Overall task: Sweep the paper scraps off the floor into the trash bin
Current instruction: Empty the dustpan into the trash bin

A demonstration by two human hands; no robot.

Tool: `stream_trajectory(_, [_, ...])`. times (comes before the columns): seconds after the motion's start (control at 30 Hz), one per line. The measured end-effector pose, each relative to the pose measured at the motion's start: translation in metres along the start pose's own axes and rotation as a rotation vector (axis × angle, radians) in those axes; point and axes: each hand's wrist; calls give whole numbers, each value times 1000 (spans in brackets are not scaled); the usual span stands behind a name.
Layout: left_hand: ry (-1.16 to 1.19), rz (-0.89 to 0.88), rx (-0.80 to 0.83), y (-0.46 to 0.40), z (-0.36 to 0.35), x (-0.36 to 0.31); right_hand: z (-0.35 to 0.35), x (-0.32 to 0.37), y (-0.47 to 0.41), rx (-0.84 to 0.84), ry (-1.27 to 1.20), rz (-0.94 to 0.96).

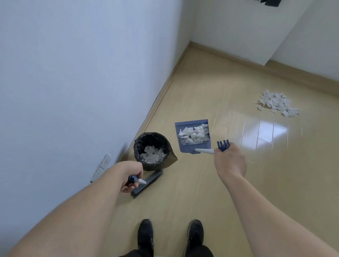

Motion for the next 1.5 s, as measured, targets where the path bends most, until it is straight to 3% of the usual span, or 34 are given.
stream_trajectory(0.13, [-24, -19, -52, 11, 16, -2, 10, 2, 3, -9, 64, 130])
stream_trajectory(0.27, [-211, -85, -166, 16, 22, 2, 22, 2, 4, -21, 205, 285])
stream_trajectory(0.5, [-510, -361, -582, 30, 20, 11, 36, 18, 4, -39, 430, 551])
stream_trajectory(0.6, [-582, -401, -655, 27, 22, 14, 37, 27, 7, -65, 504, 660])
stream_trajectory(0.93, [-602, -396, -639, 23, 28, 17, 30, 68, 31, -25, 998, 996])
stream_trajectory(1.23, [-564, -376, -594, 24, 36, 22, 22, 81, 40, -40, 1251, 1215])
stream_trajectory(1.5, [-490, -374, -572, 21, 41, 24, 17, 78, 42, -6, 1327, 1320])
Point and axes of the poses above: each hand's wrist, its own y-axis away from the middle knuckle, its own z-axis out of the back of the hand, x = y × z, and after that the axes turned 10 degrees about y, right-handed
